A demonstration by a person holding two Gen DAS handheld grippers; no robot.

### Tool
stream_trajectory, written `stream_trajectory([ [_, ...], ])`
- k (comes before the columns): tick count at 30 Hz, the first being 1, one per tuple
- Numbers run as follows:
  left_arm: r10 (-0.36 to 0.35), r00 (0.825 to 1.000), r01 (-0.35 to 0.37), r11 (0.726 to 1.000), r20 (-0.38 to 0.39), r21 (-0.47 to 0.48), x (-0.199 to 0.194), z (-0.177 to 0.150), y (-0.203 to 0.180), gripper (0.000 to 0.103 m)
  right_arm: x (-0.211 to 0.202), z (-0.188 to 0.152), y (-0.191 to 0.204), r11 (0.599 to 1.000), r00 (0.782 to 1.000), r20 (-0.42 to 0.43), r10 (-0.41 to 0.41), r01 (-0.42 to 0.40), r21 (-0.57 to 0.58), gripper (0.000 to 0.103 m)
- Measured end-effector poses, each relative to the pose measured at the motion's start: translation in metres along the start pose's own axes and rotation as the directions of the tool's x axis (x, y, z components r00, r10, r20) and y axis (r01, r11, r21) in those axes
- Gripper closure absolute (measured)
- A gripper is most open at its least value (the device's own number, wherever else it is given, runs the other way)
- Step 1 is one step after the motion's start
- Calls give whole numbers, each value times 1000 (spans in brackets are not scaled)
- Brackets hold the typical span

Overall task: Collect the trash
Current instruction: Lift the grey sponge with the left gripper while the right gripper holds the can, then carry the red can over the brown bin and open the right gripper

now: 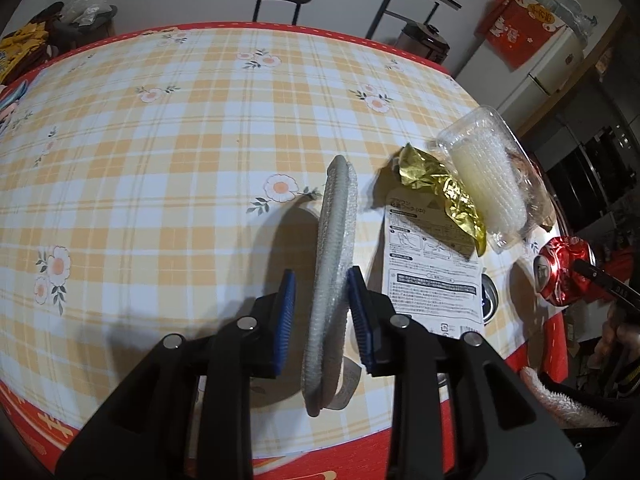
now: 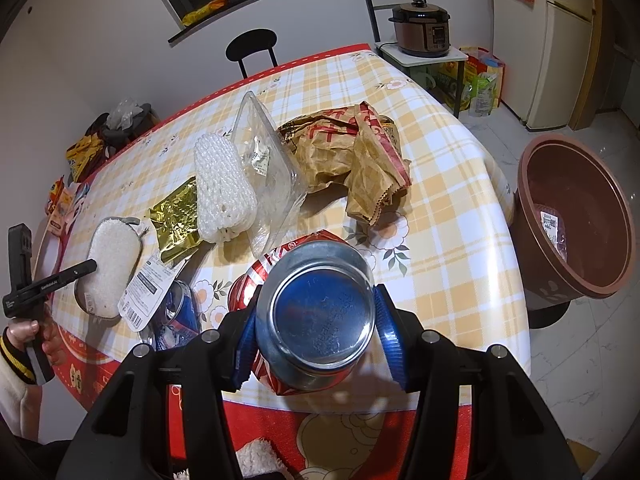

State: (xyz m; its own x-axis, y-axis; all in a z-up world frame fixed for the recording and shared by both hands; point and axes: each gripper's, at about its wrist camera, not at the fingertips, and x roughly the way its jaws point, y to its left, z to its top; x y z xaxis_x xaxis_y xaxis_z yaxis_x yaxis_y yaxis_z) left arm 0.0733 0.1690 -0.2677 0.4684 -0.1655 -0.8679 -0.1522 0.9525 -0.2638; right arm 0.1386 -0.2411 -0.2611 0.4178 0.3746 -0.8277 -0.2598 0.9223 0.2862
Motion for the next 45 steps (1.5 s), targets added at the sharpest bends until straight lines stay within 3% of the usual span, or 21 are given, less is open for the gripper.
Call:
stream_trajectory([
  [4,73,996,-70,996,-49,49,14,-5,-4,73,-1,0,1,1000,1000,5,0,0,0,51],
  [6,32,999,-31,999,-43,28,14,-7,-1,77,-3,-2,1,1000,1000,10,-3,3,2,51],
  [12,40,999,-40,999,-8,24,9,-9,-3,82,-8,-3,-2,1000,1000,19,-15,15,23,51],
  [19,1,996,1,1000,87,-20,-21,-12,-7,82,-16,4,-4,999,999,46,-21,20,30,51],
  [25,-48,979,56,998,199,-37,-54,-11,-25,82,-31,11,-7,999,995,95,-16,12,42,51],
  [35,-100,948,103,995,303,7,-78,7,-93,82,-44,28,-44,999,993,122,11,-16,42,51],
  [45,-105,943,99,994,317,35,-72,21,-176,82,-63,61,-126,997,985,175,4,-18,77,51],
])
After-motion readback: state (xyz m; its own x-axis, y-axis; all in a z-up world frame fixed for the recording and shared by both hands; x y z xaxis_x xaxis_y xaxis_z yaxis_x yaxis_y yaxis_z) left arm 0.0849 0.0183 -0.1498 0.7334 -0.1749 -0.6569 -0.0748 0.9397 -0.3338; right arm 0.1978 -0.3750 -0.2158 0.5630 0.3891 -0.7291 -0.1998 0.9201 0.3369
